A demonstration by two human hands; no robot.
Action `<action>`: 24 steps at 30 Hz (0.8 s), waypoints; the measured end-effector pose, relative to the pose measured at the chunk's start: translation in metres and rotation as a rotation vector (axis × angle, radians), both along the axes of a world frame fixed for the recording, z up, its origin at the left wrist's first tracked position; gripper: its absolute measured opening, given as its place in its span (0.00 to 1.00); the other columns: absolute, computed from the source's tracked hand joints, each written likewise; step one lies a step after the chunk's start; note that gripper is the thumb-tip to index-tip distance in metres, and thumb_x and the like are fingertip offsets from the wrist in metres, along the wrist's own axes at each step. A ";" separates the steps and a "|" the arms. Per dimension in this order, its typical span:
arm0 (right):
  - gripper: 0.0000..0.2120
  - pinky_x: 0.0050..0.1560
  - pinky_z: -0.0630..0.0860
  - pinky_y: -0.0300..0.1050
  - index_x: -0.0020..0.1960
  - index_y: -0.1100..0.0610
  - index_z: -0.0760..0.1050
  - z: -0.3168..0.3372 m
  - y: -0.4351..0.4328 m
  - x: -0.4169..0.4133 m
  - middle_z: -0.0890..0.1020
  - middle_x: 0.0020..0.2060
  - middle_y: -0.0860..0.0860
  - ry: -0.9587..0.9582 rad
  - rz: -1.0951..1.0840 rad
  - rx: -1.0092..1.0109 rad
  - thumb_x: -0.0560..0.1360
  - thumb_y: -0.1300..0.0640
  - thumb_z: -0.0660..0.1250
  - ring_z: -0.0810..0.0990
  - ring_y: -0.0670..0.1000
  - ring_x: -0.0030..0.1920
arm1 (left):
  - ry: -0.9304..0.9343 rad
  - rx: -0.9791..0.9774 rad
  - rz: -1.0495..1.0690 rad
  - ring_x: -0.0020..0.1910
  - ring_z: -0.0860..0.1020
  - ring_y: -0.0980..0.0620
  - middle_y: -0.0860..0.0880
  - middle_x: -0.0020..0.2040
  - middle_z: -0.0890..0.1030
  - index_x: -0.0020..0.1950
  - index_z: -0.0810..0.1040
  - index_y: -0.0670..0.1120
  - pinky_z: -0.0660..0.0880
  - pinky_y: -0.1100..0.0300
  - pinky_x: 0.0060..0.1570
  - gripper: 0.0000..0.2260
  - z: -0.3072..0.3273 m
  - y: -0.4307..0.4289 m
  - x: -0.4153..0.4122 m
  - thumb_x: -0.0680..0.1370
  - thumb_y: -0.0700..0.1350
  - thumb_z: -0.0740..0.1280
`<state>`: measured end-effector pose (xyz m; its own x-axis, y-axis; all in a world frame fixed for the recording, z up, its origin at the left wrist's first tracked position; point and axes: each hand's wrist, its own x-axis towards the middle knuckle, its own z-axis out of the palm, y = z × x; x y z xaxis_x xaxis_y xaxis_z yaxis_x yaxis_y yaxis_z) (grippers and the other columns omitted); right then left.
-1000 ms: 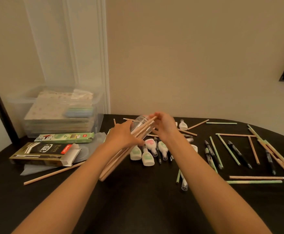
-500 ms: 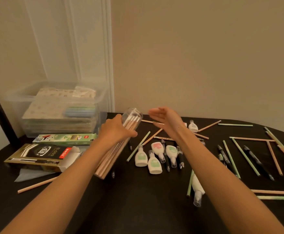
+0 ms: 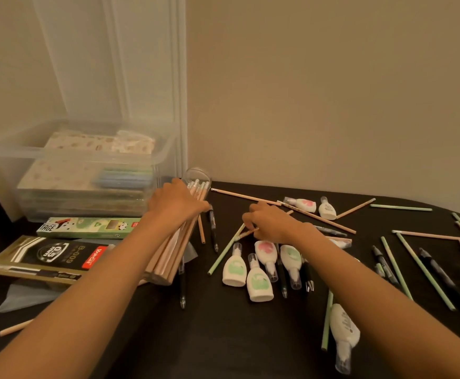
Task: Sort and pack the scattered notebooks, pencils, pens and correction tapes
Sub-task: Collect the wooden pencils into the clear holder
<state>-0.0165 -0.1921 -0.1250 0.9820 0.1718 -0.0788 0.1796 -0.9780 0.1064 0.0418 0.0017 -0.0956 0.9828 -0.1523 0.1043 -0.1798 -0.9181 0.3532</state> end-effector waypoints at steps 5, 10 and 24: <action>0.07 0.39 0.68 0.46 0.58 0.58 0.65 0.004 0.006 0.010 0.78 0.48 0.56 -0.317 0.085 -0.015 0.81 0.57 0.55 0.76 0.54 0.42 | -0.051 -0.019 0.036 0.56 0.74 0.43 0.42 0.57 0.75 0.63 0.67 0.41 0.66 0.56 0.43 0.30 -0.001 0.003 0.003 0.70 0.59 0.69; 0.10 0.40 0.71 0.47 0.59 0.62 0.71 0.010 0.051 0.047 0.79 0.49 0.59 -0.434 -0.228 0.290 0.80 0.60 0.58 0.79 0.58 0.47 | -0.094 -0.011 0.058 0.57 0.73 0.43 0.43 0.58 0.74 0.63 0.67 0.41 0.65 0.56 0.43 0.29 0.000 0.011 0.002 0.70 0.58 0.69; 0.06 0.37 0.77 0.43 0.45 0.60 0.71 -0.003 0.080 0.079 0.77 0.44 0.56 0.063 -0.614 0.853 0.74 0.57 0.65 0.79 0.52 0.41 | -0.072 0.087 0.040 0.59 0.74 0.42 0.42 0.60 0.74 0.64 0.65 0.41 0.70 0.54 0.48 0.31 -0.002 0.016 0.000 0.70 0.57 0.69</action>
